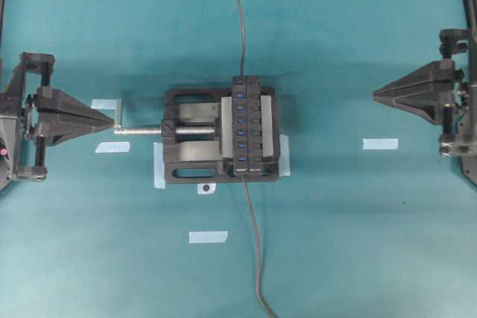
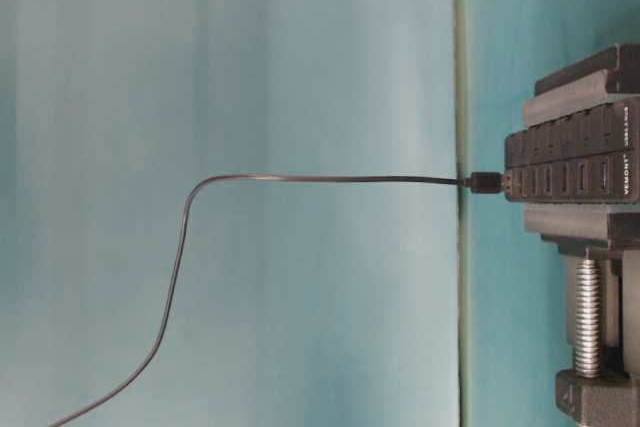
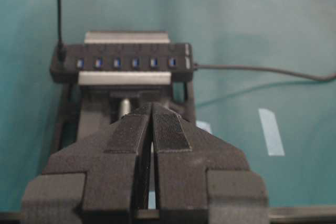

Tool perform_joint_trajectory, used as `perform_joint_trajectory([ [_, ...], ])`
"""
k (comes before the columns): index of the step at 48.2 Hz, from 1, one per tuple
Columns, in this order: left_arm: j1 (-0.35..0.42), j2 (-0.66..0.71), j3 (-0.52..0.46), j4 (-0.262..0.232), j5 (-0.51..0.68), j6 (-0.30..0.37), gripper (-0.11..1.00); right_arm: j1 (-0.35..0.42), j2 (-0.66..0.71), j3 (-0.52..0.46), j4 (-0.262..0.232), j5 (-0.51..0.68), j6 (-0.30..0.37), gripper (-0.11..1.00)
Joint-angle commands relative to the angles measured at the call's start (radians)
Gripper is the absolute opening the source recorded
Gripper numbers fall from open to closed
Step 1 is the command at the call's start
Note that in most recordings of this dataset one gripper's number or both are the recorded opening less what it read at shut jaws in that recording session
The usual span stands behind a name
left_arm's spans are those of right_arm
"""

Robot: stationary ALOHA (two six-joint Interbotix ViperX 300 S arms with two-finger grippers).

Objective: Insert the USB into the second port from the front of the fixed hub.
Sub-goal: 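Move the right gripper from rest toward the clamped USB hub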

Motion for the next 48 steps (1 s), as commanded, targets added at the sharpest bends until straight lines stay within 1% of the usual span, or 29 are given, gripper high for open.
perform_joint_trajectory([
  [1,0.006,-0.009,-0.025,0.003,0.003,0.002,0.00,-0.011,0.035,-0.048,-0.012,0.032,0.008,0.03],
  [7,0.008,-0.012,-0.021,0.003,0.005,0.002,0.00,-0.037,0.089,-0.080,-0.014,0.072,0.008,0.03],
  [12,0.012,-0.008,-0.021,0.003,0.005,0.003,0.00,-0.060,0.153,-0.110,-0.020,0.083,0.002,0.03],
  [19,0.014,0.002,-0.025,0.003,0.000,0.005,0.00,-0.067,0.227,-0.146,-0.043,0.081,-0.017,0.03],
  [28,0.015,0.012,-0.026,0.003,-0.002,0.006,0.00,-0.067,0.330,-0.186,-0.054,0.084,-0.044,0.03],
  [48,0.017,0.015,-0.031,0.003,-0.003,0.006,0.00,-0.098,0.572,-0.327,-0.054,0.074,-0.176,0.03],
])
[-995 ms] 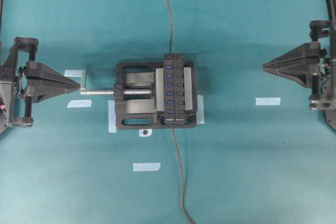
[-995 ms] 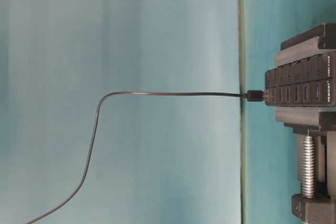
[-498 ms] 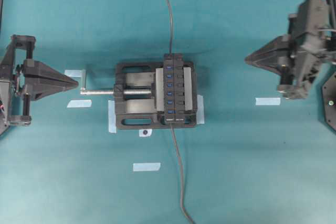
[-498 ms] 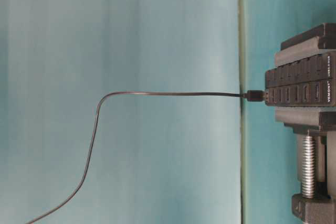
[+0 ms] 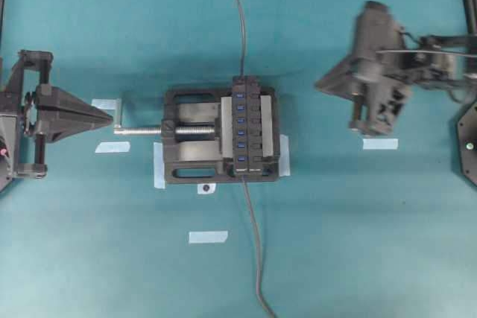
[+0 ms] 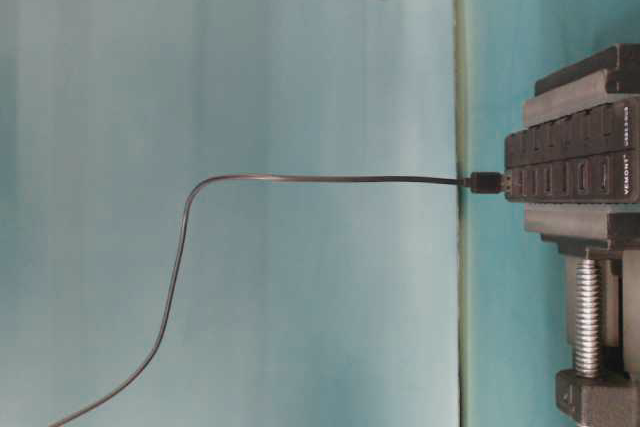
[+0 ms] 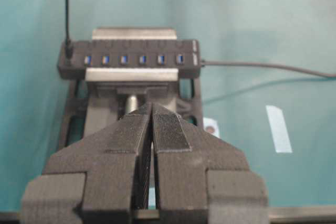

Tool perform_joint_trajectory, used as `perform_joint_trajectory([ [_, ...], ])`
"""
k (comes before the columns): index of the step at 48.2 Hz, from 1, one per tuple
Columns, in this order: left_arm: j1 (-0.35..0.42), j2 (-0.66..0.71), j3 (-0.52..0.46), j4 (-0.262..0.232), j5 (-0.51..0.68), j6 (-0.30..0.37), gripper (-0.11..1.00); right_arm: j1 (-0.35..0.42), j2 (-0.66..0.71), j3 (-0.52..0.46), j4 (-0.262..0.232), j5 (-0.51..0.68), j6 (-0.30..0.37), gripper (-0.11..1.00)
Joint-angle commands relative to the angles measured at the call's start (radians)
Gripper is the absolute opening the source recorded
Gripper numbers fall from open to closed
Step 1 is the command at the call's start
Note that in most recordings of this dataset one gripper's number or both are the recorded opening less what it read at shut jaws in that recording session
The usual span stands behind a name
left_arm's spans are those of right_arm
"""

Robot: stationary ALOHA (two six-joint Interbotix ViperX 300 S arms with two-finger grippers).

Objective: Insert the USB into the second port from the front of the fixed hub.
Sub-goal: 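Move the right gripper from rest toward the clamped USB hub, then lower the open right gripper around the black USB plug at the hub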

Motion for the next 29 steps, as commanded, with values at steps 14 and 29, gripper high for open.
perform_joint_trajectory([
  [14,0.003,0.005,-0.031,0.002,-0.009,0.002,0.00,-0.026,0.184,-0.164,-0.002,-0.043,-0.107,0.03],
  [29,0.003,0.005,-0.040,0.002,-0.009,0.002,0.00,-0.026,0.302,-0.261,-0.002,-0.044,-0.141,0.03],
])
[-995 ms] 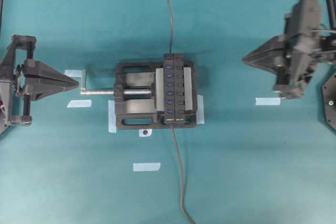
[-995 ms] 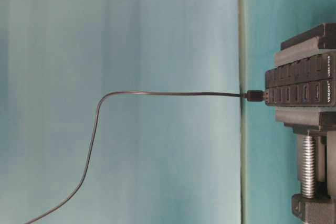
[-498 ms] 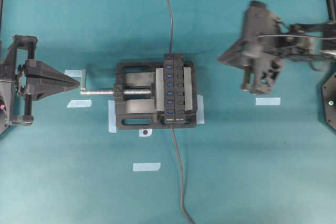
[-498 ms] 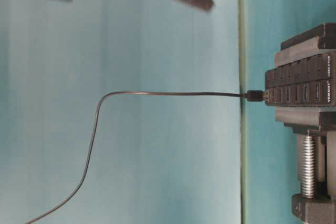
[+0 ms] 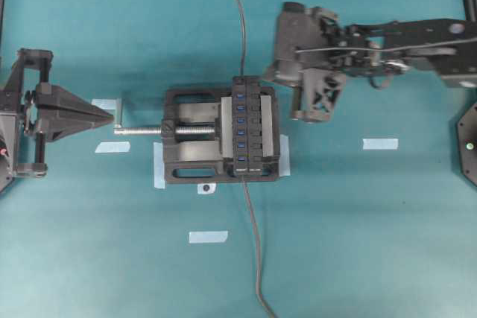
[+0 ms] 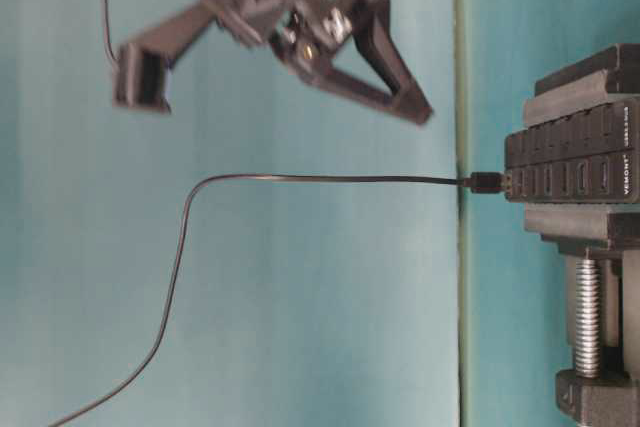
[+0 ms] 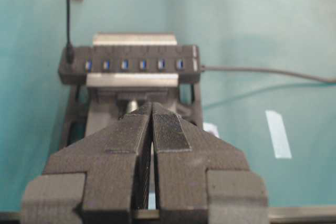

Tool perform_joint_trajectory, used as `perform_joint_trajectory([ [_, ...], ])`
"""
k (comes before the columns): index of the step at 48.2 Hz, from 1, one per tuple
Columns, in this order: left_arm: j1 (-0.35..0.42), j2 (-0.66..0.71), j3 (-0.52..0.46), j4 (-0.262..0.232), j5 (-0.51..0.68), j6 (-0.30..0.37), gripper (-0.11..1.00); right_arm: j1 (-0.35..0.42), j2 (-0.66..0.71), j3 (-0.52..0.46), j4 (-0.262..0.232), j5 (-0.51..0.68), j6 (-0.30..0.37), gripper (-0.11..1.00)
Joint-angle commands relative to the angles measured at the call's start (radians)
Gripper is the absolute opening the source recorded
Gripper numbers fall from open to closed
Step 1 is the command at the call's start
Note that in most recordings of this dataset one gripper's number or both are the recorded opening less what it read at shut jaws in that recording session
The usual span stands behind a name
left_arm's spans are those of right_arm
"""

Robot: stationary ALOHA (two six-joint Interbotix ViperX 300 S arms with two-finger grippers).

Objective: Insert the USB into the second port from the front of the fixed hub.
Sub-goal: 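Lower the open right gripper around the black USB plug at the hub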

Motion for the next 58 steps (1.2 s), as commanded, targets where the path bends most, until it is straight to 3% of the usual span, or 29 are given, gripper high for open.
perform_joint_trajectory([
  [1,0.002,0.005,-0.026,0.002,-0.009,0.002,0.00,-0.003,0.011,-0.038,-0.002,-0.011,-0.015,0.03],
  [44,0.012,0.020,-0.038,0.002,-0.005,0.008,0.00,-0.009,0.069,-0.074,0.003,-0.031,-0.041,0.06],
  [52,0.014,0.020,-0.038,0.002,-0.002,0.025,0.00,-0.009,0.074,-0.077,0.006,-0.052,-0.040,0.21],
  [58,0.014,0.020,-0.040,0.002,-0.002,0.025,0.00,-0.009,0.077,-0.077,0.006,-0.058,-0.037,0.49],
])
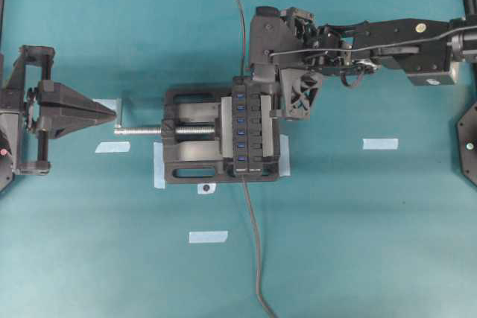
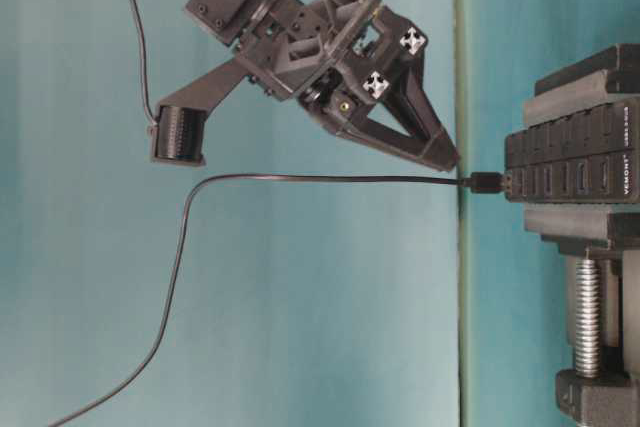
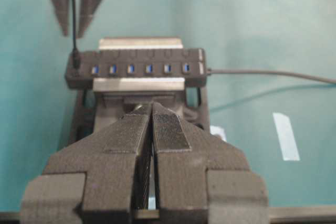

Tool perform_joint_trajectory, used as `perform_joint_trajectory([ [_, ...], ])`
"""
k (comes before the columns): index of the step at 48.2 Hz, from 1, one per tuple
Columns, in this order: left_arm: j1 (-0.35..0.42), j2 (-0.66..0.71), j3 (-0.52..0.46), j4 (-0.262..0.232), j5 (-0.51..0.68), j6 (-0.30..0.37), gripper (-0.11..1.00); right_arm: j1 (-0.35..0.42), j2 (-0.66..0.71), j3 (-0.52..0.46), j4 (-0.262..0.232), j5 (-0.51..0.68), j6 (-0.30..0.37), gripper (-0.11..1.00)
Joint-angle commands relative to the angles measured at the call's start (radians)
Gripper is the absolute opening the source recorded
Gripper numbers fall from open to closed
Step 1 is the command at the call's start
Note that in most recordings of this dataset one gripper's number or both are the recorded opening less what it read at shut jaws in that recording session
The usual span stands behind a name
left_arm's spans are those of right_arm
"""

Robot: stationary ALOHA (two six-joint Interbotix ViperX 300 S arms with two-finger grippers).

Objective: Insert the USB into the second port from the front of the fixed hub.
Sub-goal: 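Lower the open right gripper around the black USB plug at the hub, then close the right gripper on the USB plug and pull it out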

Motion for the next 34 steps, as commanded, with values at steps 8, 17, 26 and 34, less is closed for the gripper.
perform_joint_trajectory([
  [8,0.002,0.005,-0.025,0.002,-0.003,0.002,0.00,-0.003,0.005,-0.023,0.003,-0.011,-0.002,0.92],
  [17,0.003,0.005,-0.025,0.002,-0.003,0.000,0.00,-0.006,0.018,-0.029,0.003,-0.037,-0.002,0.89],
  [26,0.003,0.005,-0.026,0.002,-0.003,0.000,0.00,-0.015,0.034,-0.029,0.003,-0.081,-0.002,0.89],
  [34,0.002,0.005,-0.025,0.002,-0.003,0.000,0.00,-0.023,0.046,-0.029,0.003,-0.091,-0.002,0.89],
])
